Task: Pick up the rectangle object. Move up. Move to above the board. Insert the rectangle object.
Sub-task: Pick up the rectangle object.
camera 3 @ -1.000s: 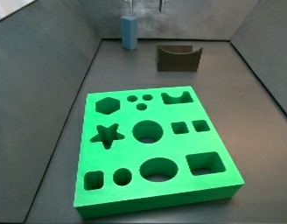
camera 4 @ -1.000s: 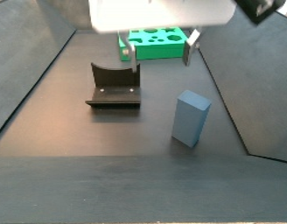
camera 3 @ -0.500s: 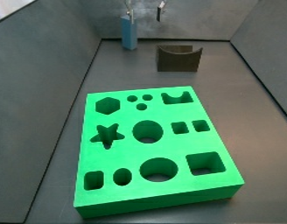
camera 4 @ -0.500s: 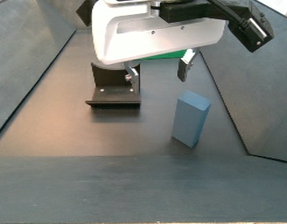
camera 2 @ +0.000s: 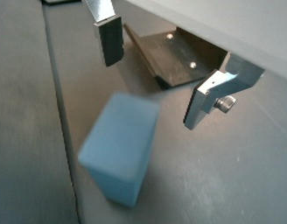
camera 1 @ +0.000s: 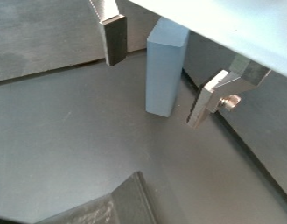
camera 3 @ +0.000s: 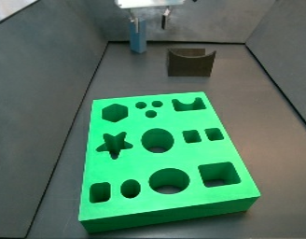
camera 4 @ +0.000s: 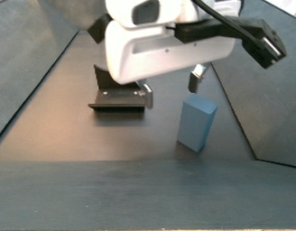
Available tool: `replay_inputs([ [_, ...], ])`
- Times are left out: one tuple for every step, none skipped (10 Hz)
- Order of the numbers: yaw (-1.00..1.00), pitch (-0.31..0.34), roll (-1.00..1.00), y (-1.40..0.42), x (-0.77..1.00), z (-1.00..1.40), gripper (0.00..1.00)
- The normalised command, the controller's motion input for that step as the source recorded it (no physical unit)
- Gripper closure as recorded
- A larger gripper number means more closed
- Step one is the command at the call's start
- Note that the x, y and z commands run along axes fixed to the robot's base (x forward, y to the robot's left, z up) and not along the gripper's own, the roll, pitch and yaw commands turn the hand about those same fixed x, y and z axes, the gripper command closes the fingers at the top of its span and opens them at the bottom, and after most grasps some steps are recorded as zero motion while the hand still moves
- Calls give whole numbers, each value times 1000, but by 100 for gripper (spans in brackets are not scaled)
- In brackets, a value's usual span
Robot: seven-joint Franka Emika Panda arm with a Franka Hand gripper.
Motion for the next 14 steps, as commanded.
replay_inputs([
  [380, -97, -94, 26, -294, -106, 0],
  [286, -113, -79, 169, -406, -189, 0],
  [214, -49, -147, 174, -223, 0, 0],
  [49, -19, -91, 203, -143, -11, 0],
  [60, -21, -77, 234, -197, -20, 0],
  [149, -17, -89, 231, -177, -3, 0],
  [200, -23, -54, 129, -97, -40, 0],
  [286, -14, -34, 43, 0, -91, 0],
  [523, -20, -50, 0, 0, -197, 0],
  [577, -31, -67, 0, 31, -277, 0],
  [551, -20, -54, 26, 57, -220, 0],
  [200, 0, -20, 60, 0, 0, 0],
  [0, 0, 0, 0, 0, 0, 0],
  [0, 0, 0, 0, 0, 0, 100],
])
